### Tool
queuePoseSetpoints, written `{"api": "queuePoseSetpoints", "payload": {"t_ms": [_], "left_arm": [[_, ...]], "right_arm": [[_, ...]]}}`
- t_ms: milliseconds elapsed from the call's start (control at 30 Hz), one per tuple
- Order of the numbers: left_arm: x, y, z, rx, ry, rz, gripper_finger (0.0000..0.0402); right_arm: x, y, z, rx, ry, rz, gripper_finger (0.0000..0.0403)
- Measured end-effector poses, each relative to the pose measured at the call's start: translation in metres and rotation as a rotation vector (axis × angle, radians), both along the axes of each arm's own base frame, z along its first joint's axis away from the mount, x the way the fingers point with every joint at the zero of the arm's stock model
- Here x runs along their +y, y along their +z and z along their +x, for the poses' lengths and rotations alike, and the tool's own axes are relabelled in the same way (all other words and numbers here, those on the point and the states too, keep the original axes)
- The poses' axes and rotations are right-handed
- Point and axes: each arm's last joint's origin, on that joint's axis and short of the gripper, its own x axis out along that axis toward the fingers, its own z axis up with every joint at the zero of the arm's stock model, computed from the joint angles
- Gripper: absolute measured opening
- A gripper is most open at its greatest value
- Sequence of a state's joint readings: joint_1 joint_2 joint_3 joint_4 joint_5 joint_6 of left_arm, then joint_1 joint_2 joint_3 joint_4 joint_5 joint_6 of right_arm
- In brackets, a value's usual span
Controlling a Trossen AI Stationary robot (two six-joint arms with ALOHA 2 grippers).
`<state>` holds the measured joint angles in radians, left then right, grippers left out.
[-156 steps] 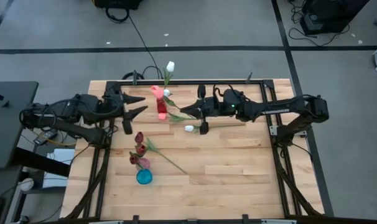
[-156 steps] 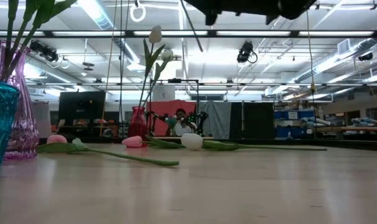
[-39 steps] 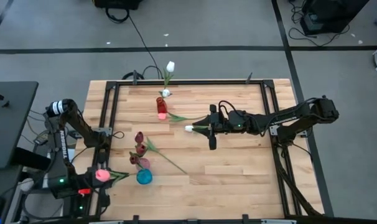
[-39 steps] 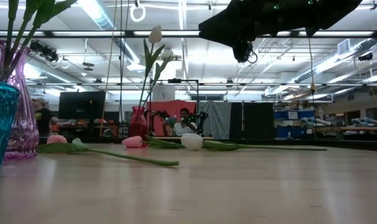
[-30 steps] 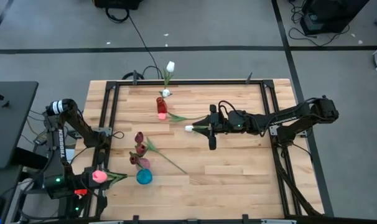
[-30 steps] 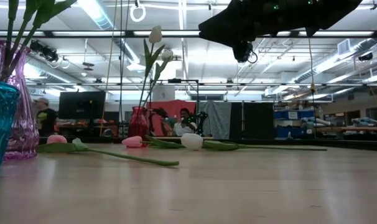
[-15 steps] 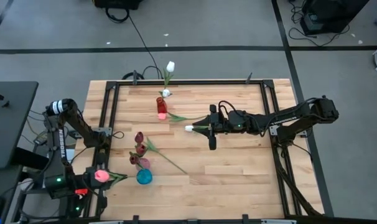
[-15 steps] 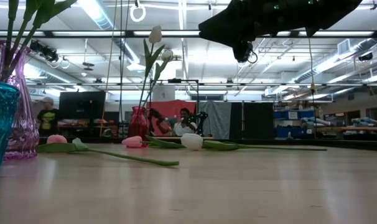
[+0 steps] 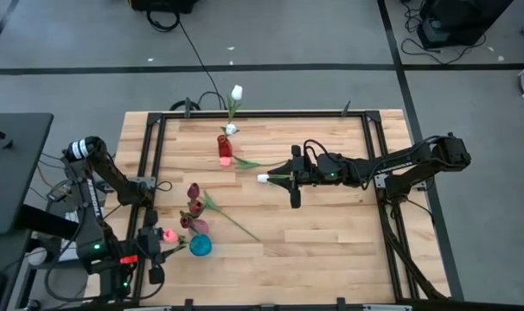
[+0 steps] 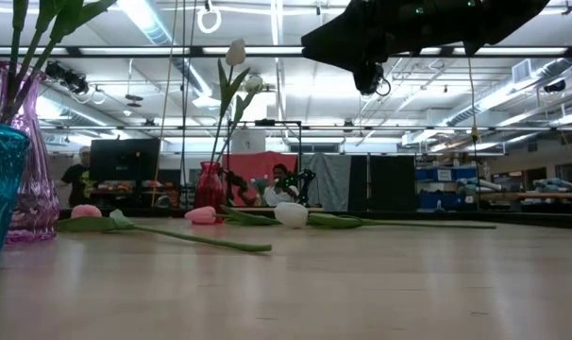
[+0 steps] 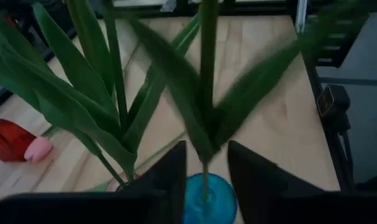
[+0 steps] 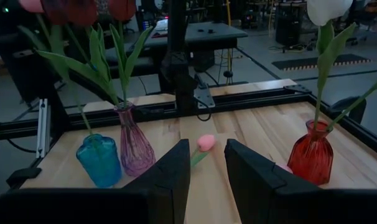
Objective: Sort flowers into vase by color
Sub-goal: Put the center pink tulip into the blue vase, then put the white tulip into the red vase
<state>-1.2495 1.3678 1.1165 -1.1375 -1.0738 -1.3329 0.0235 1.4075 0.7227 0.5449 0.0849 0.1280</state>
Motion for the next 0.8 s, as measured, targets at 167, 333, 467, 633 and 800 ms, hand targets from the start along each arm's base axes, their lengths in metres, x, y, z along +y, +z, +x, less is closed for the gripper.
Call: {"api": "queuePoseSetpoints", "payload": {"t_ms": [167, 333, 467, 633, 800], "left_arm": [[-0.001, 0.013, -0.002, 0.148, -0.029, -0.046, 0.0192], [0.0, 0.036, -0.005, 0.25, -0.049, -0.09, 0.0206], [0.005, 0.059, -0.013, 0.212, -0.064, -0.049, 0.0203], [0.019, 0.078, -0.021, 0.093, -0.046, 0.036, 0.0192], [0.043, 0.089, -0.022, 0.054, -0.037, 0.008, 0.018]], "right_arm": [[0.0, 0.0, 0.0, 0.0, 0.0, 0.0, 0.0115], [0.0, -0.001, 0.0, 0.009, 0.006, 0.021, 0.0115], [0.011, -0.019, 0.008, 0.071, 0.038, 0.028, 0.0115], [0.033, -0.044, 0.029, 0.155, 0.12, 0.006, 0.0115], [0.051, -0.053, 0.056, 0.176, 0.172, -0.048, 0.0115]]}}
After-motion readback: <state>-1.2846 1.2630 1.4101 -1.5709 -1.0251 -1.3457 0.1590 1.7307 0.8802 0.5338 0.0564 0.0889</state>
